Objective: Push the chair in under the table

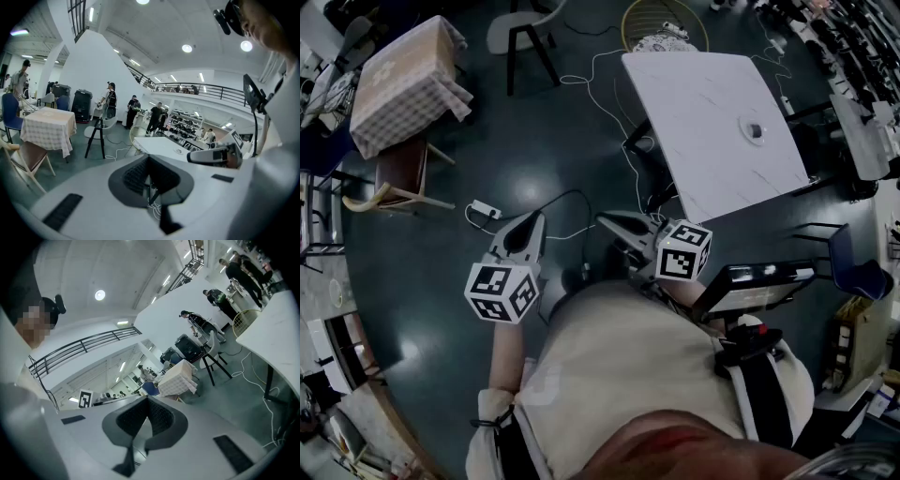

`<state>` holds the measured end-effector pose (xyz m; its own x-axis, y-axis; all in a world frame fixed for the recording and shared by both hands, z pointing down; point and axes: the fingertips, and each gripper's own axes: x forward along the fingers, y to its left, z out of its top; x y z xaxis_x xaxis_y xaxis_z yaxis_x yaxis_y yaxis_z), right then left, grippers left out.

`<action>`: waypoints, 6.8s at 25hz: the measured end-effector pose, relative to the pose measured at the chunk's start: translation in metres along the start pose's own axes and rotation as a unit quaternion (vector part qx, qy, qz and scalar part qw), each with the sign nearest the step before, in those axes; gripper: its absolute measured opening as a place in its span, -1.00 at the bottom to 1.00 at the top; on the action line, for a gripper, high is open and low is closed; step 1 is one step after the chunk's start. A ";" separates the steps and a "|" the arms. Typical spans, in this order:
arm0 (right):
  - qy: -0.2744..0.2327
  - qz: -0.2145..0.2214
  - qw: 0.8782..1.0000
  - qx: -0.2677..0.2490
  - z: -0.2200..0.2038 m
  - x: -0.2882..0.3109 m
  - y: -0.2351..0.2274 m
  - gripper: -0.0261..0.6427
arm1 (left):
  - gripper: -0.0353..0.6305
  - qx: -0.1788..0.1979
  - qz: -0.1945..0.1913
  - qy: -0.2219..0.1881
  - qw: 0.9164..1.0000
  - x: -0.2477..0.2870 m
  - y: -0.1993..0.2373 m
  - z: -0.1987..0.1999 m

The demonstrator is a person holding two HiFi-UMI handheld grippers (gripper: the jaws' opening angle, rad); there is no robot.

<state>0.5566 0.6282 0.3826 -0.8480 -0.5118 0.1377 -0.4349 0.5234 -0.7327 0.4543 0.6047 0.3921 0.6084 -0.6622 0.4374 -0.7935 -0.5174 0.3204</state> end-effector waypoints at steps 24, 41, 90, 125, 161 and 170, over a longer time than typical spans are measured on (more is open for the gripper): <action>-0.014 0.038 0.999 0.002 0.068 -0.009 -0.064 -0.89 | -0.87 0.040 0.055 -0.027 0.997 0.068 -0.019 0.045; 0.023 0.090 0.996 -0.002 0.088 -0.003 -0.078 -0.89 | -0.87 0.035 0.103 0.009 0.994 0.098 -0.020 0.038; 0.082 0.043 0.996 -0.006 0.141 0.224 -0.109 -0.89 | -0.87 -0.056 0.088 -0.015 0.994 0.107 0.209 0.100; 0.046 0.075 0.994 0.057 0.327 0.175 -0.283 -0.89 | -0.87 0.042 0.105 0.068 0.991 0.340 0.153 0.217; 0.063 -0.044 0.997 -0.007 0.358 0.360 -0.267 -0.89 | -0.87 0.016 -0.050 -0.046 0.998 0.323 0.342 0.309; 0.081 -0.041 0.996 -0.011 0.355 0.392 -0.269 -0.89 | -0.87 0.035 0.011 -0.030 0.999 0.321 0.391 0.309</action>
<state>0.4492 0.0447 0.3972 -0.8465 -0.4378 0.3031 -0.5094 0.5003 -0.7002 0.3438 0.0227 0.3977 0.5922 -0.7044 0.3913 -0.8051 -0.5380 0.2500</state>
